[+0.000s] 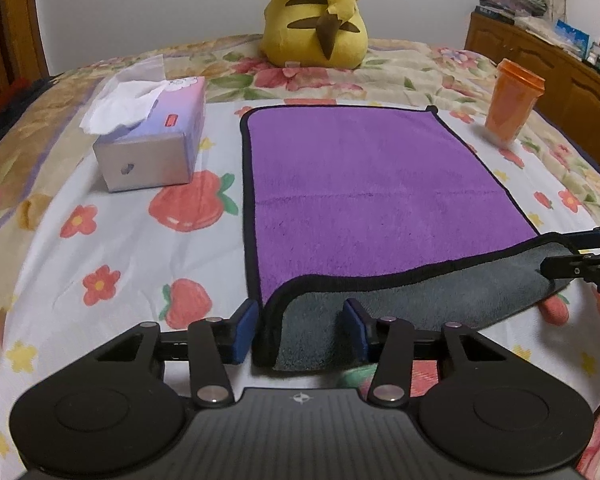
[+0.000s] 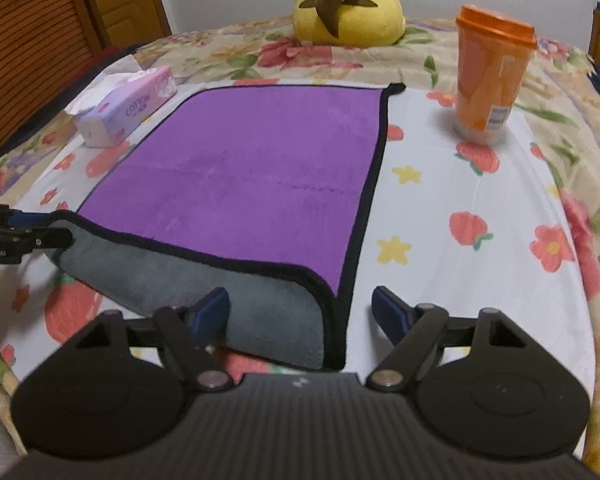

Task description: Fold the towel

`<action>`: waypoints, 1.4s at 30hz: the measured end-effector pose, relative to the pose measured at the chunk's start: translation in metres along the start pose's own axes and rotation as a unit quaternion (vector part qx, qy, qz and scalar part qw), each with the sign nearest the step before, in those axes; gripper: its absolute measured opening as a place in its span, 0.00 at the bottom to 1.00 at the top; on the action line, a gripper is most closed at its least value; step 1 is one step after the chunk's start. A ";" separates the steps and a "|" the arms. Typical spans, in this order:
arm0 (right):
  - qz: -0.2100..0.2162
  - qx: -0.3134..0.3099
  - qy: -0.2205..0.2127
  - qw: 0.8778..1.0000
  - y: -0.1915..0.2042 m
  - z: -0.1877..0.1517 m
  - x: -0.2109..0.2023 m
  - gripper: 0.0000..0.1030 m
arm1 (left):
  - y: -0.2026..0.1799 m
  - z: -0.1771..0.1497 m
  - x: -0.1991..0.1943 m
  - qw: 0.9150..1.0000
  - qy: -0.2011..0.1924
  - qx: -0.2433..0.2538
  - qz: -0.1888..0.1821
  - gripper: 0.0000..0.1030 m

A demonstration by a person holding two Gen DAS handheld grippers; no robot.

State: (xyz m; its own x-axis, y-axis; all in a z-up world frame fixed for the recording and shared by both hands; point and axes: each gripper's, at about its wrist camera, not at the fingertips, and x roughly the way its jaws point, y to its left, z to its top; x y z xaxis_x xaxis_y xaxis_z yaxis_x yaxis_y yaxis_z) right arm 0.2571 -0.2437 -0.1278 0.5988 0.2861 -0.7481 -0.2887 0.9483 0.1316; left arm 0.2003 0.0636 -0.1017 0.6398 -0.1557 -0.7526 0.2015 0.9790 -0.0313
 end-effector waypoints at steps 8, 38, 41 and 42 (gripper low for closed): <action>0.021 0.003 0.014 1.000 0.000 0.001 0.001 0.57 | 0.001 -0.001 0.001 1.000 0.005 0.000 -0.003 0.35; 0.027 -0.006 -0.025 0.999 -0.004 0.010 -0.013 0.04 | -0.006 0.009 -0.028 0.998 -0.057 0.010 -0.014 0.08; 0.028 -0.006 -0.041 0.999 -0.004 0.013 -0.019 0.04 | -0.007 0.011 -0.032 0.997 -0.069 0.009 -0.014 0.08; 0.029 -0.006 -0.046 0.998 -0.004 0.014 -0.021 0.04 | -0.007 0.012 -0.034 0.997 -0.073 0.008 -0.014 0.08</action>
State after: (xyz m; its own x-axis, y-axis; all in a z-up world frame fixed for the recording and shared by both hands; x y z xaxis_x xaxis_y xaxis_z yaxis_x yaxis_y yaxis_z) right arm 0.2568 -0.2518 -0.1037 0.6475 0.3520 -0.6759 -0.3333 0.9284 0.1642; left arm 0.1862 0.0604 -0.0682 0.7345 -0.2026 -0.6477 0.2326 0.9717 -0.0402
